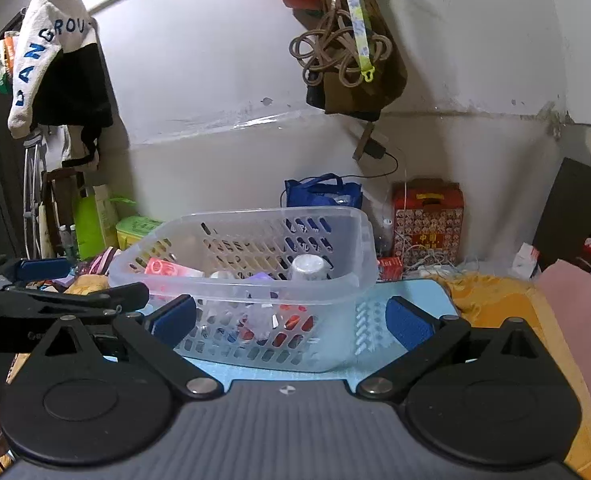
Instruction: Organize objects
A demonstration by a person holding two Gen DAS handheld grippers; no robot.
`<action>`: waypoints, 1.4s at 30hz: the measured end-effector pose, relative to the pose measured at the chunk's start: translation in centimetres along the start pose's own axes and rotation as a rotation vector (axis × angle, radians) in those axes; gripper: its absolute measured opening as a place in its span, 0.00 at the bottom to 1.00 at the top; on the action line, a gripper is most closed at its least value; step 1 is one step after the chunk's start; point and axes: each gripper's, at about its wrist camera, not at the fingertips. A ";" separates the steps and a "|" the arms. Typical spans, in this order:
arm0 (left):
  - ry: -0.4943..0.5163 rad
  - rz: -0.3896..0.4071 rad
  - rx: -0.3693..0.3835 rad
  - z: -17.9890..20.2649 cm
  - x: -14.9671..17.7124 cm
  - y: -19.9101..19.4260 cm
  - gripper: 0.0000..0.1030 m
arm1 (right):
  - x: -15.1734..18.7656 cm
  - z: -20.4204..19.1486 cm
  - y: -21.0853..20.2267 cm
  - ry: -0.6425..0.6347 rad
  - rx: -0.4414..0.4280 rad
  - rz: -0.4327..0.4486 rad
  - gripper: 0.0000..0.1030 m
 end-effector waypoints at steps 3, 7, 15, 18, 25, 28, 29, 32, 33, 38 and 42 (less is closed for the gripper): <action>0.003 -0.012 0.011 0.1 0.1 0.2 0.99 | 0.2 0.2 -0.2 0.008 -0.006 0.001 1.00; 0.006 -0.014 0.020 0.3 0.3 0.2 0.99 | 0.2 0.0 -0.3 -0.001 0.002 0.005 1.00; 0.001 -0.020 0.037 0.0 0.4 0.1 0.99 | 0.4 -0.4 -0.3 -0.023 0.010 0.007 1.00; 0.002 -0.024 0.042 0.0 0.5 0.1 0.99 | 0.4 -0.4 -0.3 -0.012 0.007 0.001 1.00; -0.002 -0.038 0.059 0.0 0.5 0.2 0.99 | 0.4 -0.5 -0.2 -0.009 0.008 -0.002 1.00; -0.004 -0.043 0.064 0.1 0.7 0.3 0.99 | 0.4 -0.5 -0.2 -0.014 0.008 -0.003 1.00; -0.003 -0.044 0.064 0.1 0.7 0.3 0.99 | 0.4 -0.5 -0.2 -0.016 0.011 -0.003 1.00; -0.005 -0.044 0.068 0.1 0.7 0.2 0.99 | 0.4 -0.6 -0.2 -0.017 0.011 -0.003 1.00; -0.005 -0.044 0.068 0.2 0.7 0.2 0.99 | 0.4 -0.6 -0.2 -0.017 0.011 -0.004 1.00; -0.003 -0.047 0.073 0.3 0.7 0.3 0.99 | 0.4 -0.6 -0.1 -0.018 0.011 -0.007 1.00; -0.005 -0.052 0.079 0.3 0.7 0.3 0.99 | 0.5 -0.7 -0.1 -0.023 0.007 -0.012 1.00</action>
Point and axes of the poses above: each gripper's, at about its wrist camera, not at the fingertips, and y roughly the way its jaws point, z to its right, x to its underside, and after that the axes turned 12 degrees about -x, right-handed
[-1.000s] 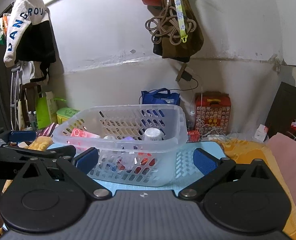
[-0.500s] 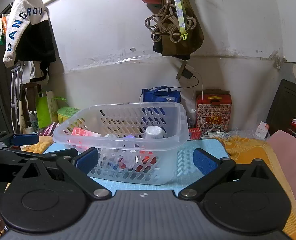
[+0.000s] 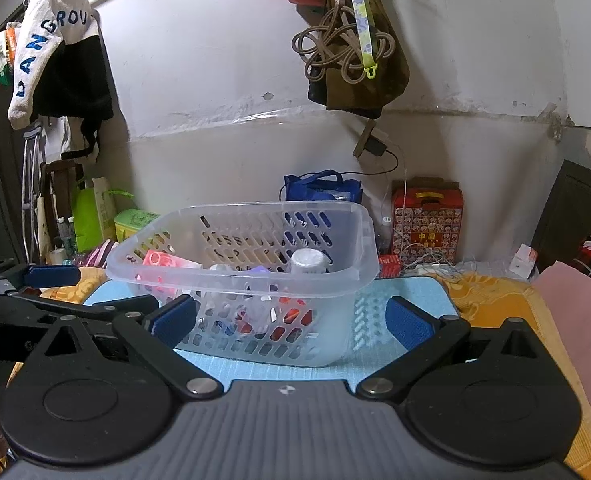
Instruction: Organize objects
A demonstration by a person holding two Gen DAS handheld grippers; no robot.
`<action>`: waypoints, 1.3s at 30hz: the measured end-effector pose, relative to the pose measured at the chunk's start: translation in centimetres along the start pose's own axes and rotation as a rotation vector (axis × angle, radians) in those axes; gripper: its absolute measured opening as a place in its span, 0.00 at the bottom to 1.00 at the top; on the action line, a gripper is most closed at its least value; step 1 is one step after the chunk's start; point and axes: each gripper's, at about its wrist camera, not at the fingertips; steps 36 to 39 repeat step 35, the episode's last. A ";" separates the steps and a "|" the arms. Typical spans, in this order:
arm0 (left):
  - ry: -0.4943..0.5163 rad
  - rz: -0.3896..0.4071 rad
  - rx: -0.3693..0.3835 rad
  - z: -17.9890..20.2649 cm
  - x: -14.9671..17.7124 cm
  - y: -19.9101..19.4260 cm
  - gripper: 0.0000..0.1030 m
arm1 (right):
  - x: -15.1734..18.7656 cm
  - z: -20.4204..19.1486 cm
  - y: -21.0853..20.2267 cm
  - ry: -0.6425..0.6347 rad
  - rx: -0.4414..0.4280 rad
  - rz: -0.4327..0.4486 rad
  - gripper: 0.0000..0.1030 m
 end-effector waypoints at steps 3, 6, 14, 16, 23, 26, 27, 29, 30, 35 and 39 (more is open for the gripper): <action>0.001 0.001 0.000 0.0 0.0 0.0 0.99 | 0.0 -0.2 0.0 -0.003 0.000 0.000 1.00; 0.004 -0.002 0.001 0.1 0.1 0.0 0.99 | 0.0 -0.3 0.0 -0.004 0.002 0.000 1.00; 0.002 -0.005 0.006 0.0 0.2 0.0 0.99 | 0.1 -0.4 -0.1 -0.008 0.004 -0.002 1.00; -0.001 -0.007 0.009 0.0 0.2 0.0 0.99 | 0.1 -0.4 0.0 -0.010 0.005 -0.006 1.00; -0.007 -0.004 0.011 -0.1 0.1 0.1 0.99 | 0.1 -0.7 -0.2 -0.015 -0.007 -0.001 1.00; -0.014 -0.004 0.012 -0.2 0.0 0.2 0.99 | 0.1 -0.8 0.0 -0.028 -0.002 -0.004 1.00; -0.015 -0.004 0.019 -0.3 0.0 0.2 0.99 | 0.1 -0.8 0.1 -0.029 0.002 -0.006 1.00; -0.008 -0.003 0.025 -0.4 0.1 0.3 0.99 | 0.2 -1.0 0.3 -0.028 0.002 -0.014 1.00; -0.004 0.001 0.021 -0.4 0.1 0.3 0.99 | 0.2 -1.0 0.4 -0.027 0.000 -0.016 1.00; -0.007 0.033 0.013 -0.8 0.1 -0.1 0.99 | 0.5 -1.7 0.6 -0.048 -0.001 -0.021 1.00; -0.007 0.033 0.013 -0.8 0.1 -0.1 0.99 | 0.5 -1.7 0.6 -0.048 -0.001 -0.021 1.00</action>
Point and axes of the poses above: each gripper's, at about its wrist camera, not at the fingertips, and y roughly the way its jaws point, z to its right, x to its underside, and after that the axes turned 12 degrees about -x, right-handed
